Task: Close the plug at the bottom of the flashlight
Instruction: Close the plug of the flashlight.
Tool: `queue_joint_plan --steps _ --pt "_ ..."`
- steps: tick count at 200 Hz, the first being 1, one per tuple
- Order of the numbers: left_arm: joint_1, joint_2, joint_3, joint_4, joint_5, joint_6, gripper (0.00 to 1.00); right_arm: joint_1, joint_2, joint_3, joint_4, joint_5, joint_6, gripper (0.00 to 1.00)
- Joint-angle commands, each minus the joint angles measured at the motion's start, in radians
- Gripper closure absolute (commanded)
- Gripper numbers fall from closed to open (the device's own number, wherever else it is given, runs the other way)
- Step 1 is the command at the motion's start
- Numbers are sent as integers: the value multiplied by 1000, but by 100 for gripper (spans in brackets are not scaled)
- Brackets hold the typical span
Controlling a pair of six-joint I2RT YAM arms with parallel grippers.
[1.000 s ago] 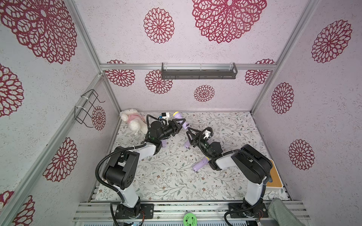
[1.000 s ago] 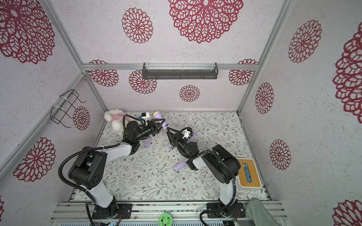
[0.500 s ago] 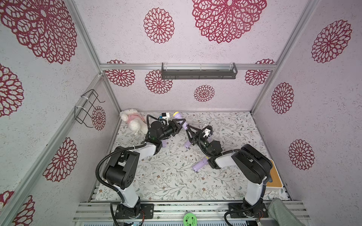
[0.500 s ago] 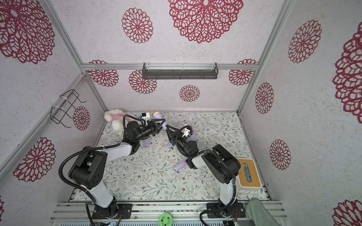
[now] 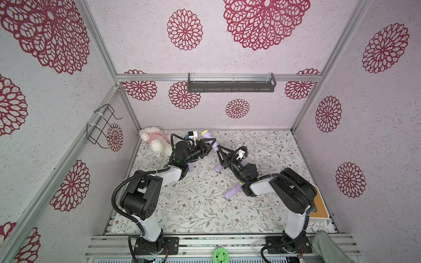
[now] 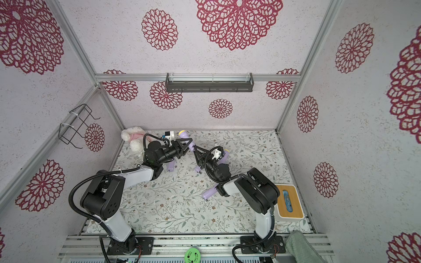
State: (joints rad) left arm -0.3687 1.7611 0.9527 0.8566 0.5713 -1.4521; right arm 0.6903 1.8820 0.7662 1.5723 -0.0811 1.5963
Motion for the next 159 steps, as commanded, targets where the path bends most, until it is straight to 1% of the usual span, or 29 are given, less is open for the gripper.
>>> queue_joint_plan --steps 1,15,67,96,159 --pt "-3 5 -8 65 9 -16 100 7 -36 -1 115 22 11 54" --pt "-4 5 -8 68 9 -16 100 13 -44 -11 115 43 7 54" --pt "-3 8 -12 85 7 -26 100 22 -26 9 115 34 42 54" --pt "-6 5 -14 88 6 -26 100 28 -39 6 115 47 19 56" --pt "-7 5 -14 92 8 -28 100 28 -32 3 115 73 31 60"
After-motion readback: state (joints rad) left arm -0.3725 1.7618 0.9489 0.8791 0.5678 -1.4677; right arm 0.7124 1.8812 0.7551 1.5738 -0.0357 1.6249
